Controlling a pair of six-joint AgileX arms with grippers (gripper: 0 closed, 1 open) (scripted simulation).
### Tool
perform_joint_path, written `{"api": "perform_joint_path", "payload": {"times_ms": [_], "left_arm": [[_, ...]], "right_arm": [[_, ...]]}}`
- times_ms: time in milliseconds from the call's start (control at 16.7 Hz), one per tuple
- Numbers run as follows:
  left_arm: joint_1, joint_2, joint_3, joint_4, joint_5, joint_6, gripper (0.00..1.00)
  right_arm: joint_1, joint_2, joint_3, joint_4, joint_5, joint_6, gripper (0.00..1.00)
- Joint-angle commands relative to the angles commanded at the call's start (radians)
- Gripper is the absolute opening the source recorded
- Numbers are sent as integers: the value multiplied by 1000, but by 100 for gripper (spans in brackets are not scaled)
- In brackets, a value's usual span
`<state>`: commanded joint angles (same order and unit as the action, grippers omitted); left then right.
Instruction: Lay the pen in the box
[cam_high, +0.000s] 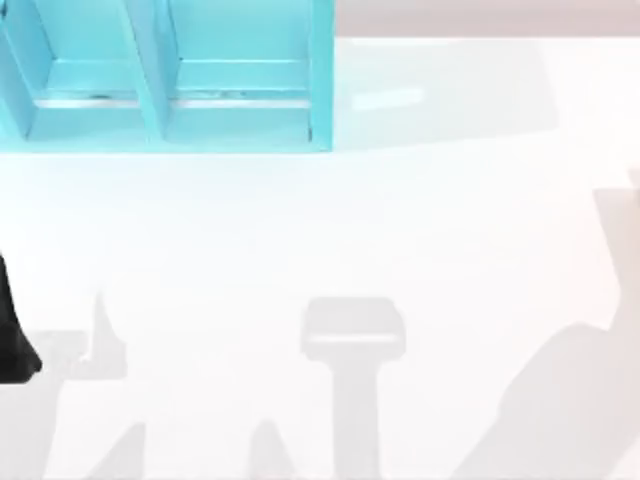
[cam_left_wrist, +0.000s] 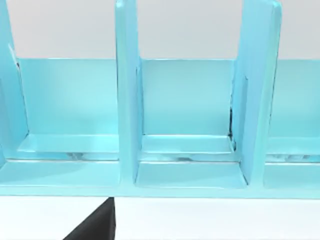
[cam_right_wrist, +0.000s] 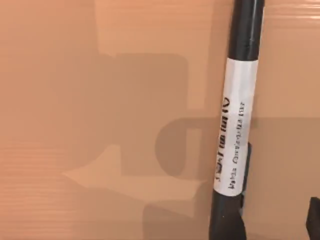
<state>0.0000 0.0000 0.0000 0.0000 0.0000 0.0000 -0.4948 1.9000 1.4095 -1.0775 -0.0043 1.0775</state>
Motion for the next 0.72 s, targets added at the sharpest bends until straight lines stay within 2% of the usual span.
{"api": "perform_joint_path", "payload": {"times_ms": [360,720], "left_arm": [[0,0,0,0,0,0,100],[0,0,0,0,0,0,100]], "right_arm": [[0,0,0,0,0,0,98],[0,0,0,0,0,0,100]]}}
